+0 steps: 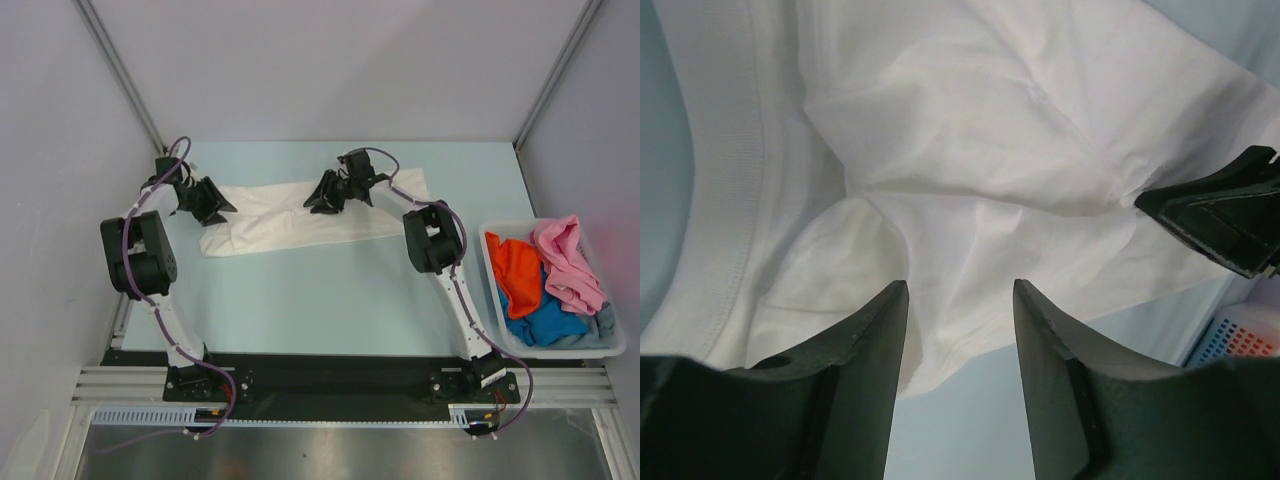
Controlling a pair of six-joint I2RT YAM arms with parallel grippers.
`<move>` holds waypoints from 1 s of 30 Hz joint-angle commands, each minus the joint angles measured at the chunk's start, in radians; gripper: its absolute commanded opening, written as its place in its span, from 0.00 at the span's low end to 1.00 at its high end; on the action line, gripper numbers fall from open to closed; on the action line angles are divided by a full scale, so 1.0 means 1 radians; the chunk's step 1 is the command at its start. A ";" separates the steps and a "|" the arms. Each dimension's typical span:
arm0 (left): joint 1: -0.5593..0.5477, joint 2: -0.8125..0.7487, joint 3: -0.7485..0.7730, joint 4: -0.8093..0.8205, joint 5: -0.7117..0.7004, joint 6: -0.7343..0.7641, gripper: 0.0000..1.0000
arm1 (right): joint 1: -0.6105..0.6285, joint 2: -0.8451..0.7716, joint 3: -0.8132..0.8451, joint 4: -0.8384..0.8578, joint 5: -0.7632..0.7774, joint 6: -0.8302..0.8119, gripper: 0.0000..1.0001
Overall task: Fold and stack the t-shirts
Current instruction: Fold the tshirt
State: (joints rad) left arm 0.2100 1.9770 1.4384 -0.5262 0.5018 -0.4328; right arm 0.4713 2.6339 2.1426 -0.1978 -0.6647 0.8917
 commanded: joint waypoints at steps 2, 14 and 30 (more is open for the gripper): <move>0.000 0.020 -0.003 0.020 0.037 0.017 0.53 | -0.085 -0.118 0.062 -0.216 0.050 -0.157 0.43; -0.026 0.025 -0.006 0.029 0.020 0.023 0.43 | -0.217 -0.284 -0.018 -0.502 0.229 -0.468 0.42; -0.060 -0.026 -0.068 0.037 0.003 0.008 0.41 | -0.326 -0.328 -0.359 -0.186 0.119 -0.332 0.00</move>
State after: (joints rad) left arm 0.1616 2.0140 1.3849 -0.5125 0.5007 -0.4339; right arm 0.1509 2.3081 1.7580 -0.5102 -0.5049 0.5220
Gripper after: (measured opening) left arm 0.416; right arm 0.010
